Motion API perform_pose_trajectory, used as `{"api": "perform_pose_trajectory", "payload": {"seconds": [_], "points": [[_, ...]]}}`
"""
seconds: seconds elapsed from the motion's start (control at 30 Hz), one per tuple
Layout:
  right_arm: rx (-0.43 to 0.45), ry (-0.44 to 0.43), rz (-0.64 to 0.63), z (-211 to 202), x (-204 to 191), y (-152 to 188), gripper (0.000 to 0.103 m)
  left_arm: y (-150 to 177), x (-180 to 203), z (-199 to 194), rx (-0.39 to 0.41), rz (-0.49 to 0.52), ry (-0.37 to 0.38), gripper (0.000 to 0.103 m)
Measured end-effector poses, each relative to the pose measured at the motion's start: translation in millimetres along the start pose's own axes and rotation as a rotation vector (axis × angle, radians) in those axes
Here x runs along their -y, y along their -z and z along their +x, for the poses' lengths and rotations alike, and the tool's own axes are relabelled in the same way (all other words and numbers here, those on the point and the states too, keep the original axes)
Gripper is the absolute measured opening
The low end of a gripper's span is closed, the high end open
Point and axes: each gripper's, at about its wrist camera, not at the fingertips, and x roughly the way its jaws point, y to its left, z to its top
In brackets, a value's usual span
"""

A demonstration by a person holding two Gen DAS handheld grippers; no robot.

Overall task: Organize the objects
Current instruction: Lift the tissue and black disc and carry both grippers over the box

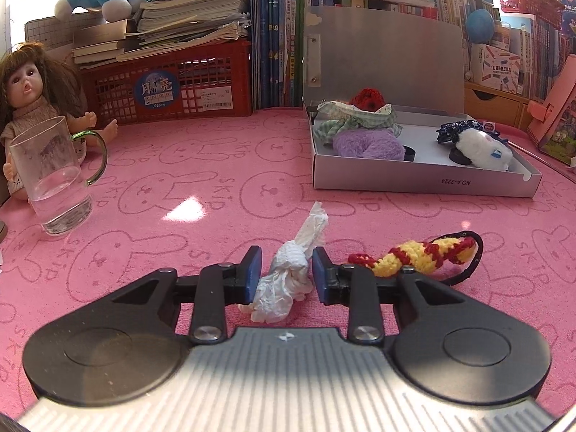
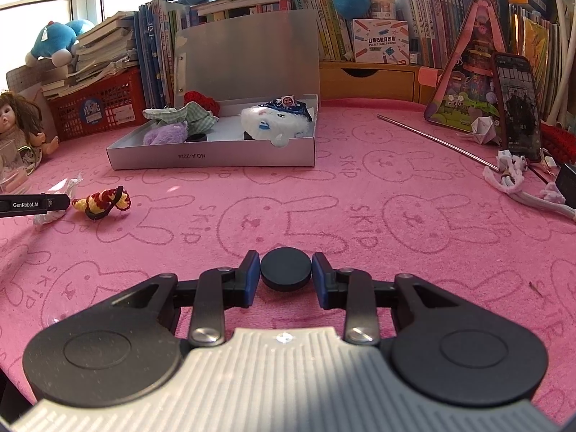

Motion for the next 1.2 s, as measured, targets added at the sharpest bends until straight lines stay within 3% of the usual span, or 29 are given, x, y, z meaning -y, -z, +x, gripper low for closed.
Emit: {"api": "perform_pose_trajectory", "payload": {"seconds": [0.13,0.47,0.7,0.83,1.03,1.13,1.2], "points": [[-0.001,-0.007,-0.006,0.6,-3.2,-0.2,0.036,-0.7,0.5,-0.2,-0.006,0.001,0.015,0.027],[0.020,-0.017,-0.013,3.2,-7.1,-15.6,0.036,-15.4,6.0,-17.5,0.035,-0.009,0.067,0.027],[0.033,-0.021,0.003,5.7,-6.1,-24.8,0.036,-12.1,6.3,-14.1,0.025,0.026,0.044,0.028],[0.014,-0.024,0.002,8.4,-7.4,-19.8,0.036,-0.9,1.4,-4.2,-0.019,0.018,0.058,0.052],[0.001,-0.026,0.004,10.0,-8.8,-15.8,0.036,0.0,1.2,7.4,-0.033,0.002,0.074,0.063],[0.002,-0.028,0.003,10.0,-10.6,-14.7,0.036,-1.7,4.4,9.6,-0.033,0.011,0.065,0.061],[0.002,-0.030,0.001,9.9,-12.2,-14.2,0.036,-2.1,3.4,8.0,-0.031,-0.006,0.067,0.044]]}}
